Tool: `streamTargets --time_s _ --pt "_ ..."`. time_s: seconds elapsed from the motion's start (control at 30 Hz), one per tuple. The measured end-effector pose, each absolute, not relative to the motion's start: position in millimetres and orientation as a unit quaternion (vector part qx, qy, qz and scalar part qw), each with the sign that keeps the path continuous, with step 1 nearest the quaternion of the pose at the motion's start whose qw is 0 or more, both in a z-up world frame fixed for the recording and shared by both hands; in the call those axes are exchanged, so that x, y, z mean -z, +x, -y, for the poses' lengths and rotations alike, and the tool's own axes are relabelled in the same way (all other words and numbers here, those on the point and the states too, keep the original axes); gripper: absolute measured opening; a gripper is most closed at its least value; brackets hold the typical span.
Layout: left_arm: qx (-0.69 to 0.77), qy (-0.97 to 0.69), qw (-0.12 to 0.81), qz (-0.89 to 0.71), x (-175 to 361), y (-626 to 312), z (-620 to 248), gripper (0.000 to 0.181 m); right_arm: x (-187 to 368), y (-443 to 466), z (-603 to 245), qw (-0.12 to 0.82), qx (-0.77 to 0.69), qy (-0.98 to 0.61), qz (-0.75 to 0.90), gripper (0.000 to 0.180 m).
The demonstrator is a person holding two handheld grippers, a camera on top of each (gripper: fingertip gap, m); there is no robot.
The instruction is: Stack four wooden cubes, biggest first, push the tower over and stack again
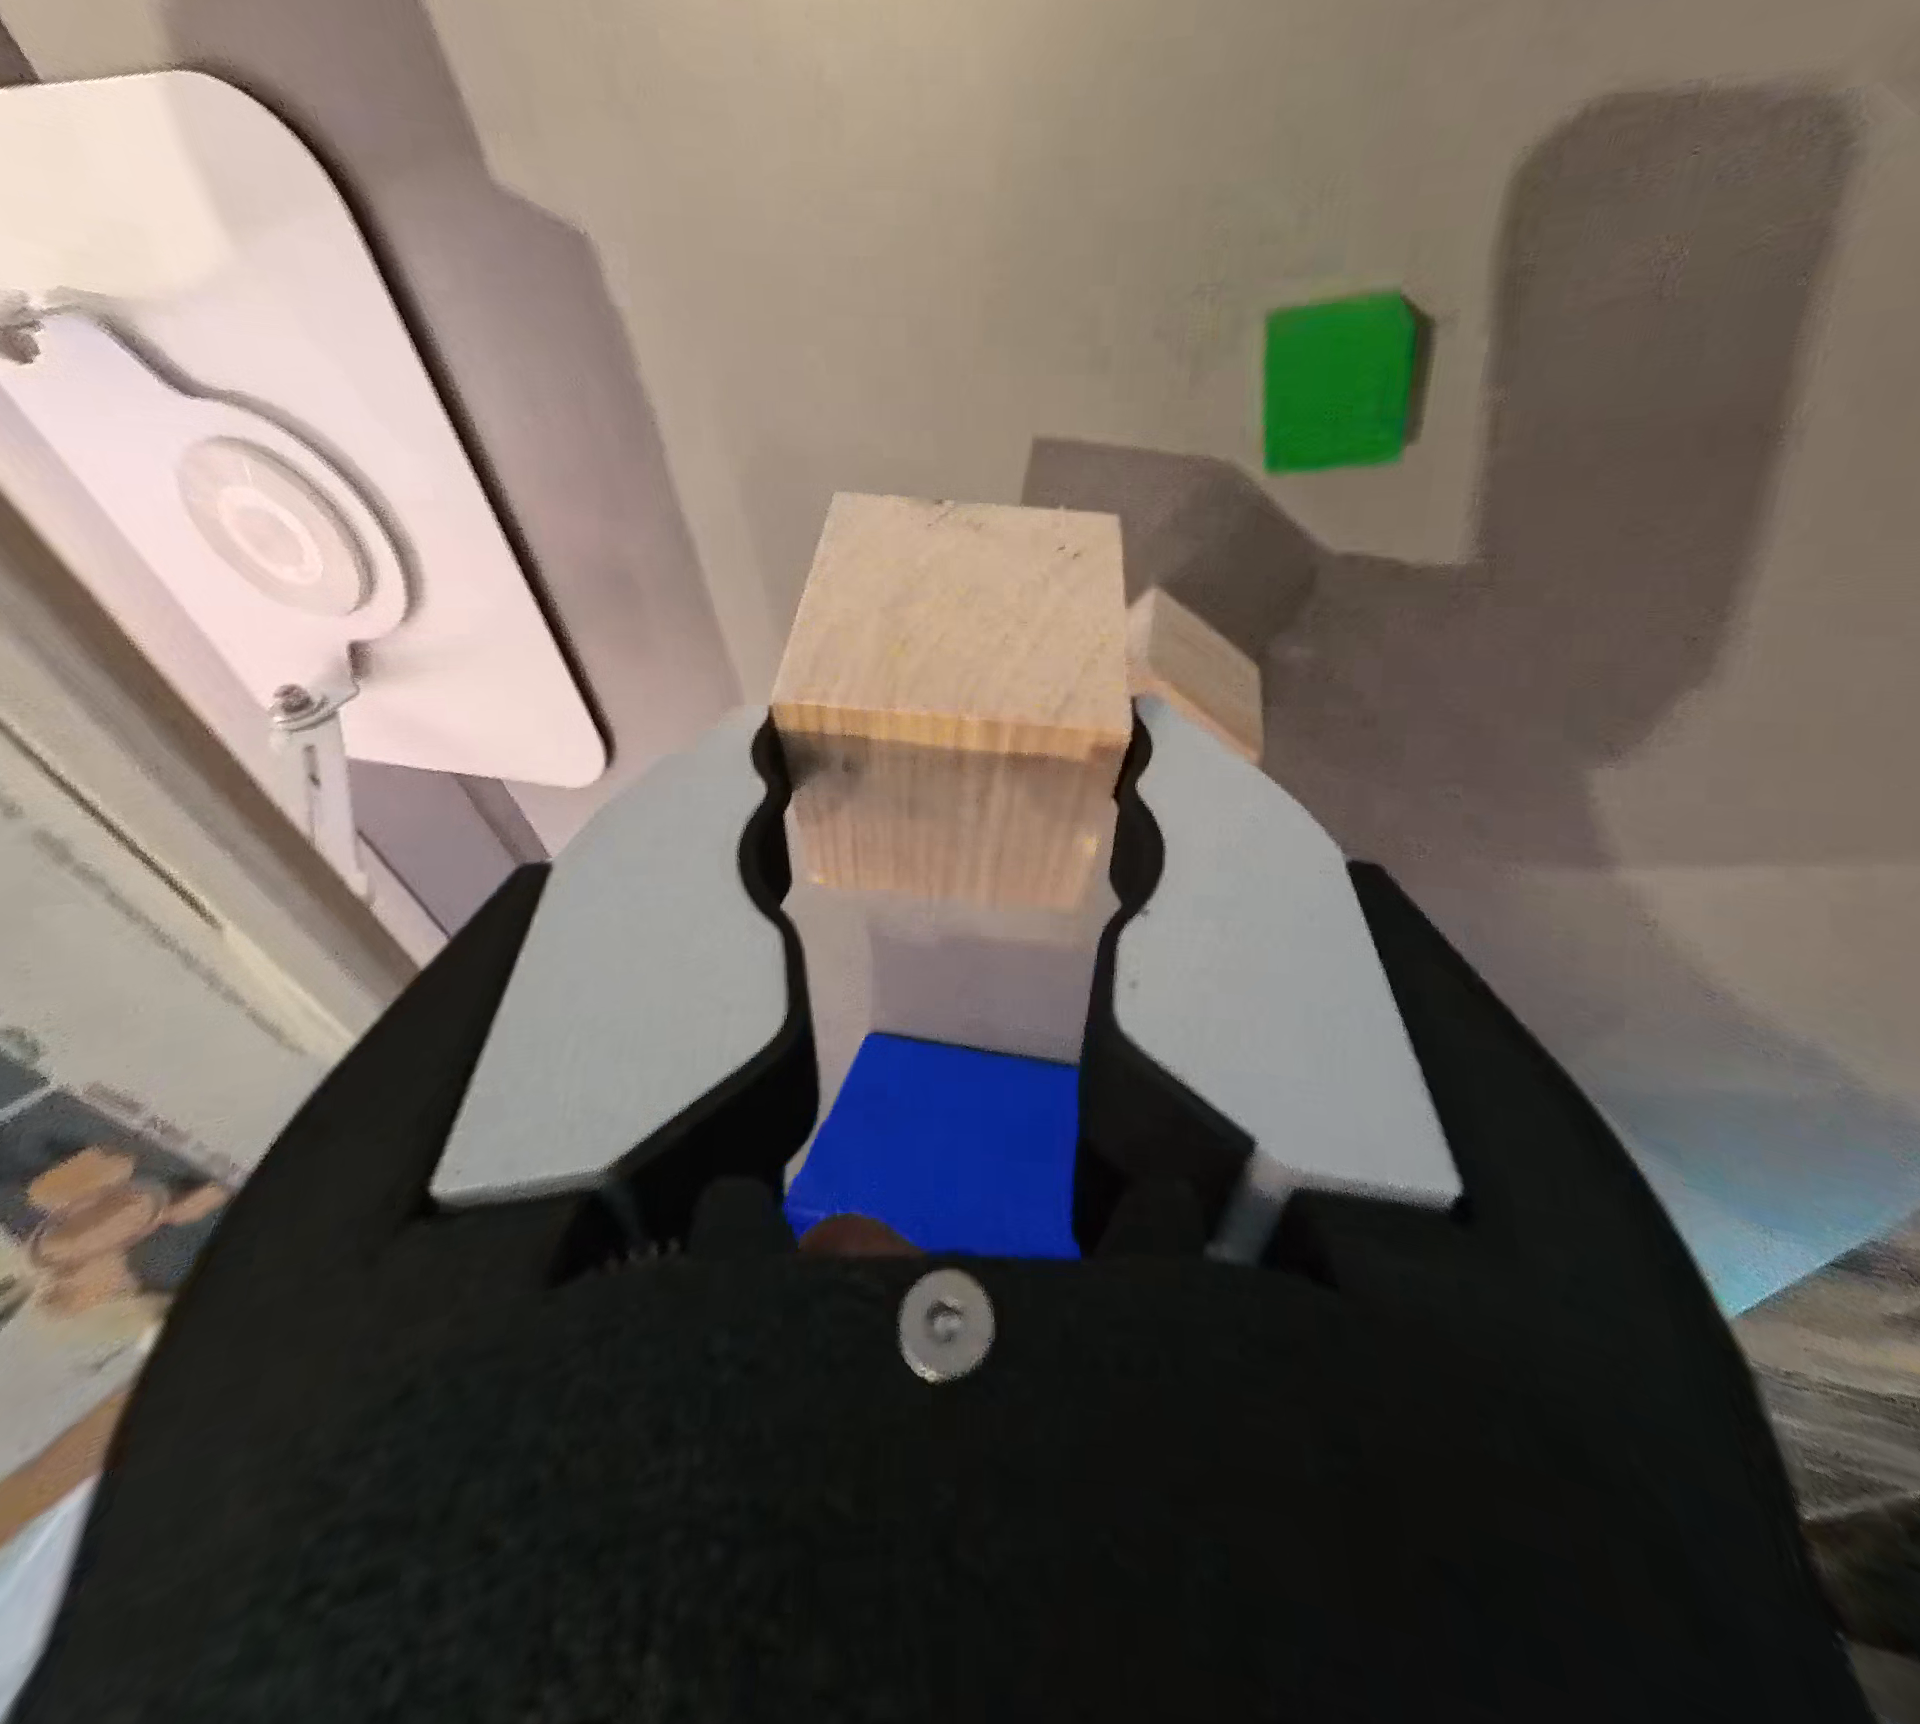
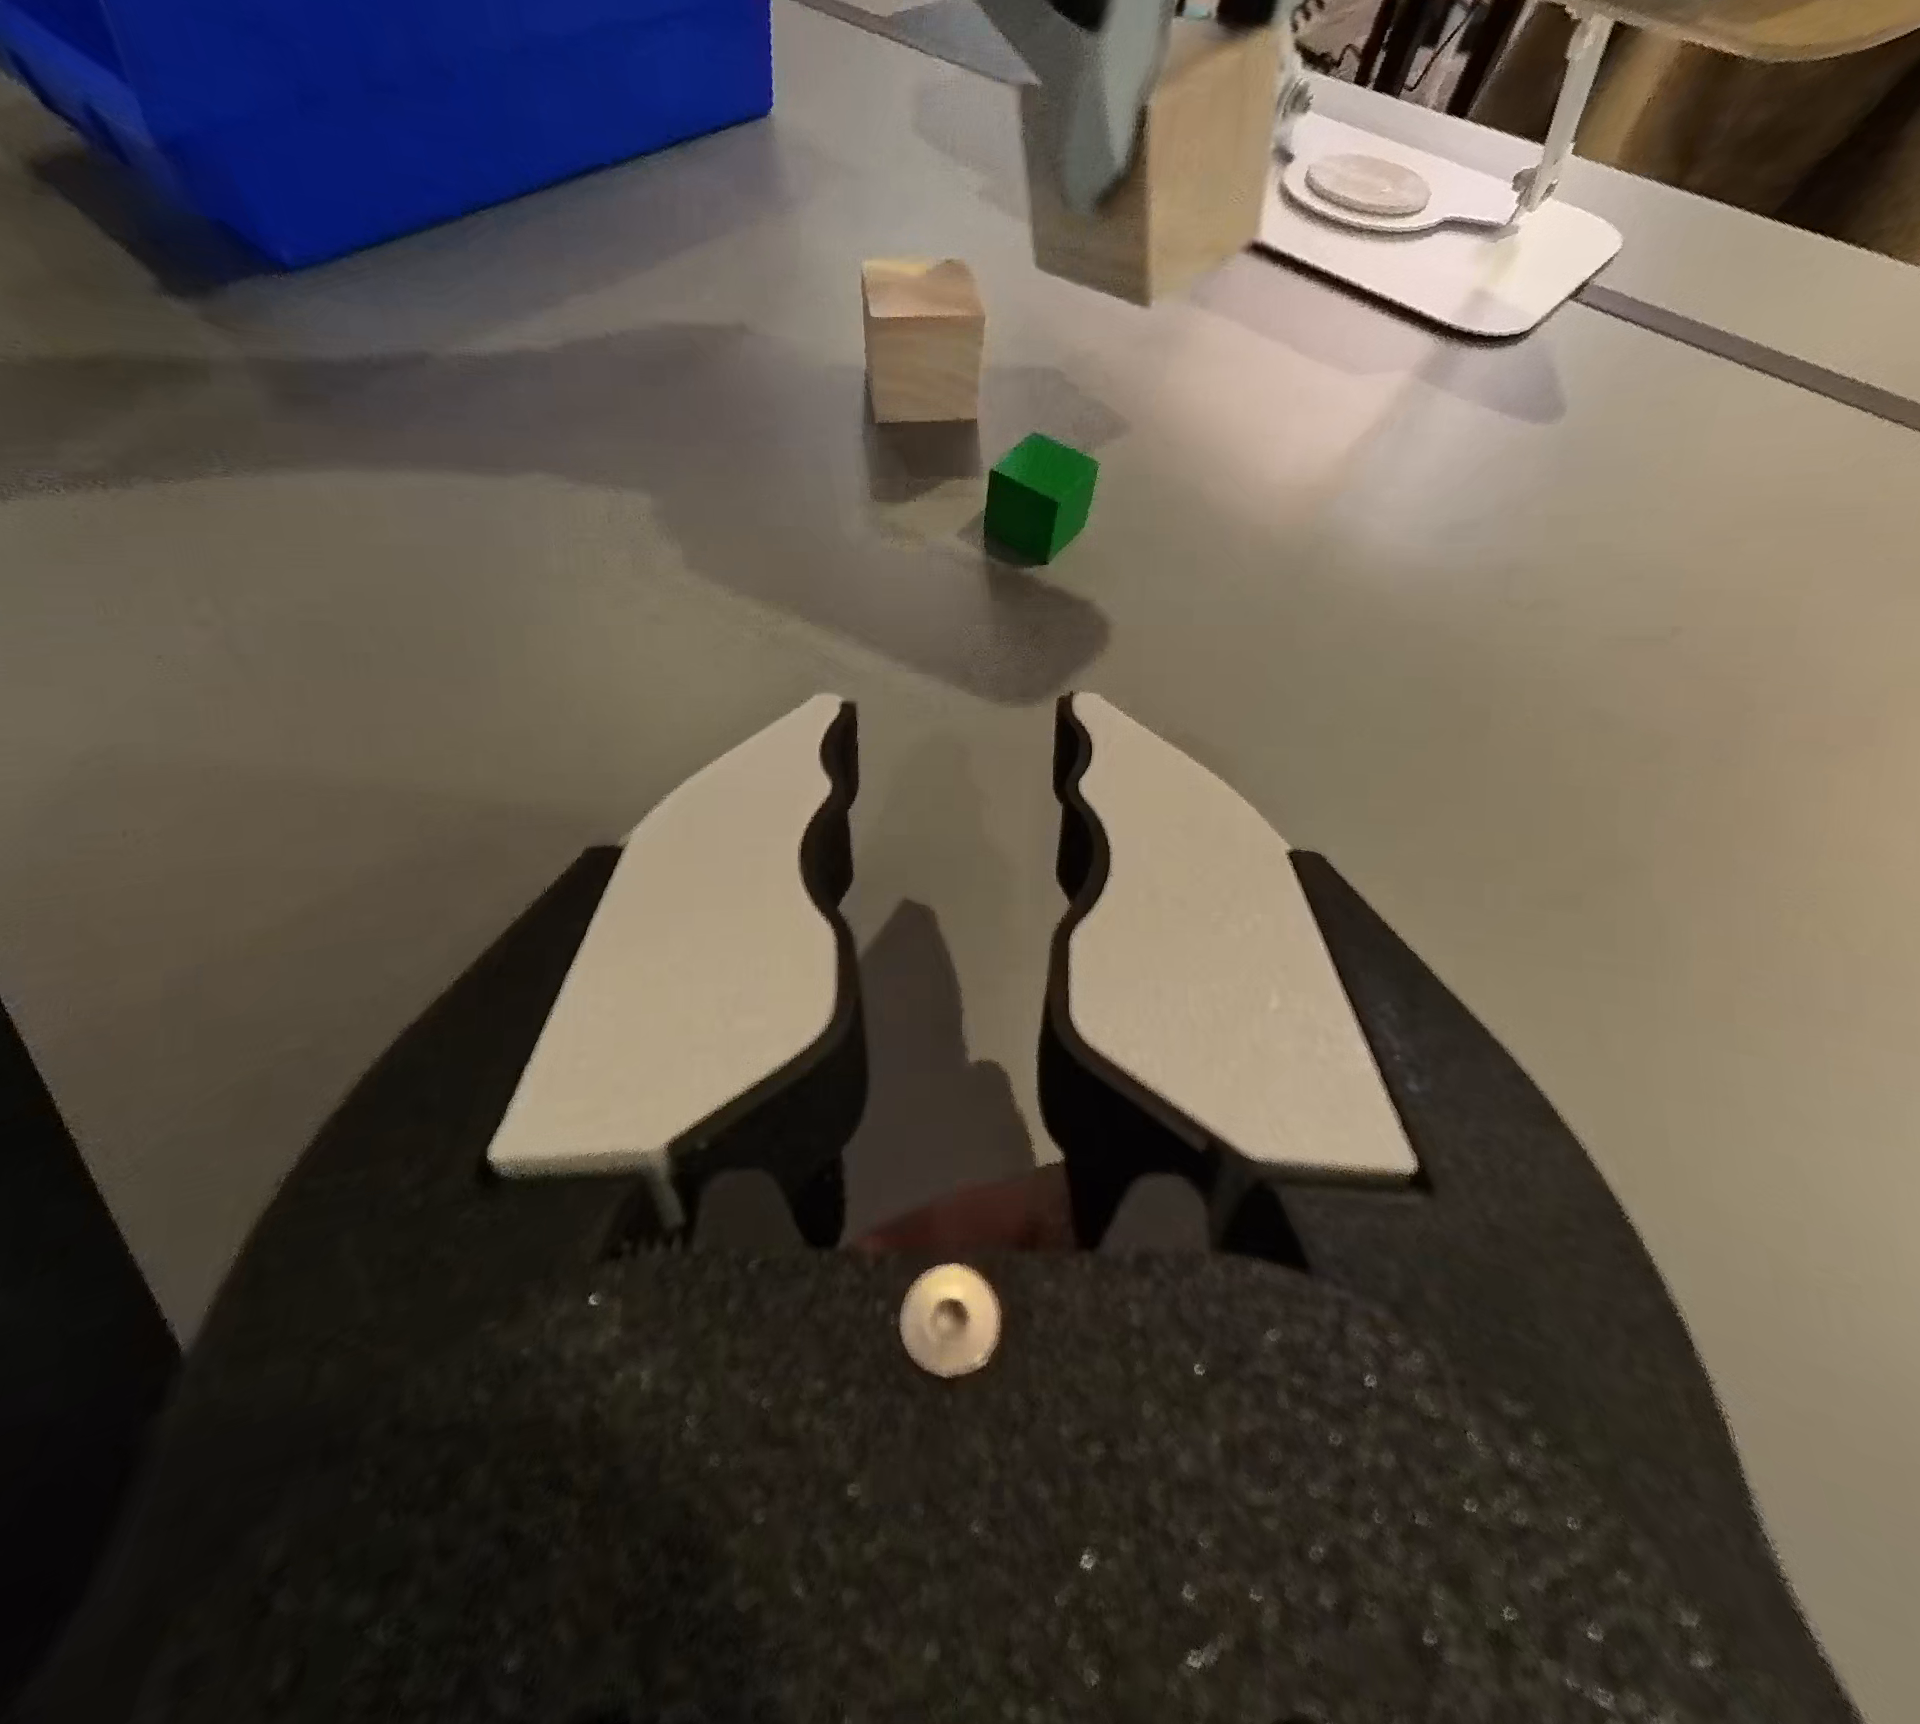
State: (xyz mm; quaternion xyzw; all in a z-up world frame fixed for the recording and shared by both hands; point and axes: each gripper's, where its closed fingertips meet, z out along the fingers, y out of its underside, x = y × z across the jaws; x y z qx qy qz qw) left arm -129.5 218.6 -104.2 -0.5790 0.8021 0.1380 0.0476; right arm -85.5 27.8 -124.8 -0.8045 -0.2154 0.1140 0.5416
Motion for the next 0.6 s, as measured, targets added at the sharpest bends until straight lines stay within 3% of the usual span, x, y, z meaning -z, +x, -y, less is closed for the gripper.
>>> streamTargets --time_s 0.23,0.53,0.6 --pt "-0.111 -0.615 -0.007 -0.781 148.8 -116.6 -219.0 0.060 130.0 -91.1 -23.0 0.536 -0.107 -0.805 0.230 0.036" --pt "-0.137 -0.609 -0.075 -0.777 163.1 -134.6 -193.1 0.060 131.5 -91.8 -22.3 0.531 -0.108 -0.808 0.232 0.036" --pt "-0.122 -0.623 -0.075 -0.769 157.0 -134.4 -189.1 0.071 131.3 -91.5 -22.5 0.531 -0.107 -0.808 0.233 0.036"
